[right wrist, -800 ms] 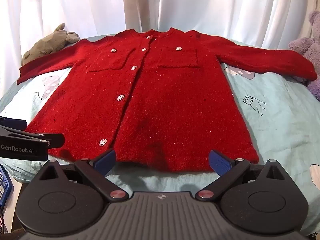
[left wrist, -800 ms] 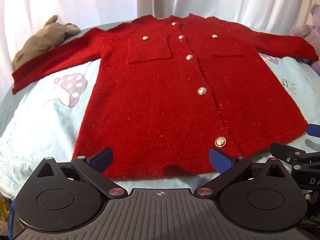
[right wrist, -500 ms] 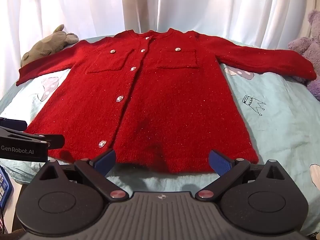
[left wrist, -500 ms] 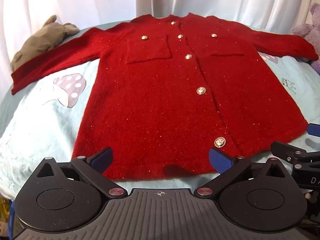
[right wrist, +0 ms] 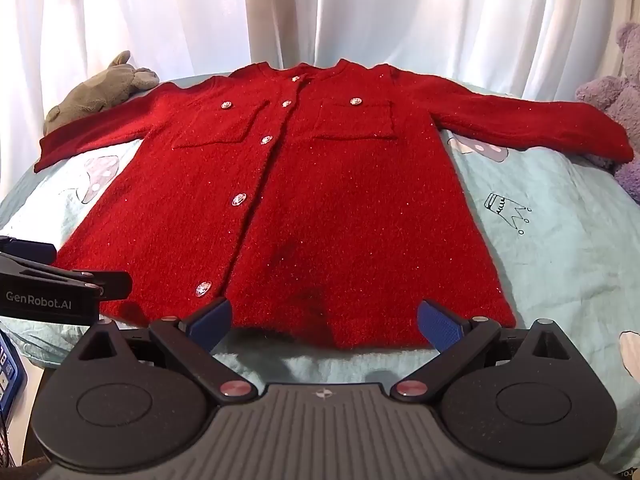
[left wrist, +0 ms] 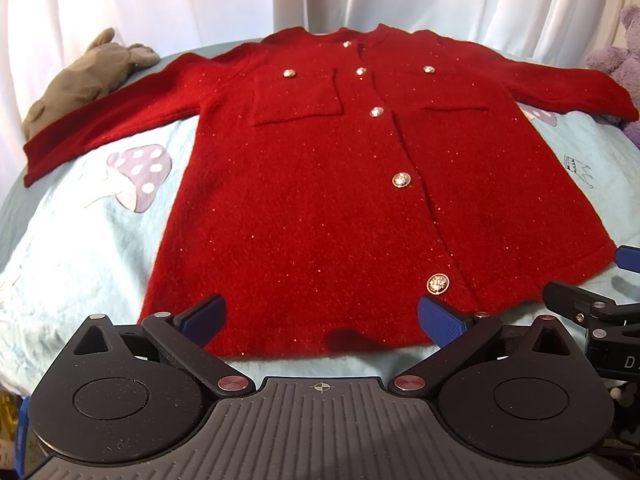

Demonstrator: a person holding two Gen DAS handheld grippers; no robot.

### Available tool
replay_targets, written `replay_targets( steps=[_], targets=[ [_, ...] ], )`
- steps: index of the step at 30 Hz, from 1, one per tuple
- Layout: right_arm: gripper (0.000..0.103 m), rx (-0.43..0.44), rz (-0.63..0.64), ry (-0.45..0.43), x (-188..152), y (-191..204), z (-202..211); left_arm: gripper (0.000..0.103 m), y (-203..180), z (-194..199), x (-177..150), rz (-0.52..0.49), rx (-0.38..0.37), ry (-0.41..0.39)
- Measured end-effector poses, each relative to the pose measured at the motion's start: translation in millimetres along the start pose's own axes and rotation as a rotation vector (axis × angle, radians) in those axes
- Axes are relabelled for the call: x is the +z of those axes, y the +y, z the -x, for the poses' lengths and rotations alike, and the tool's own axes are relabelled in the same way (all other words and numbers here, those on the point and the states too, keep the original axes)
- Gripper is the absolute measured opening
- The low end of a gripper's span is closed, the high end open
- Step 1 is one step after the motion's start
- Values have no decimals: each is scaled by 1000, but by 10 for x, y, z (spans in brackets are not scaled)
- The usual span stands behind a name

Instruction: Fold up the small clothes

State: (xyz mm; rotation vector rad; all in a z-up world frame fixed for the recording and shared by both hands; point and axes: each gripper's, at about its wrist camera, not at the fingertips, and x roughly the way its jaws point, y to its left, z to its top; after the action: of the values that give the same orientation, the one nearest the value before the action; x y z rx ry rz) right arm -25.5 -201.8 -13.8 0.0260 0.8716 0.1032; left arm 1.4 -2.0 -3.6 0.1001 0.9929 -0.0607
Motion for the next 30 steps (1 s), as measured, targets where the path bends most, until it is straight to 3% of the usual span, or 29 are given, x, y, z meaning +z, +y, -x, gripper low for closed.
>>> replay_targets(
  steps=[30],
  targets=[
    [99, 11, -10, -14, -20, -50, 42, 103, -59, 6, -13, 1, 1, 8]
  ],
)
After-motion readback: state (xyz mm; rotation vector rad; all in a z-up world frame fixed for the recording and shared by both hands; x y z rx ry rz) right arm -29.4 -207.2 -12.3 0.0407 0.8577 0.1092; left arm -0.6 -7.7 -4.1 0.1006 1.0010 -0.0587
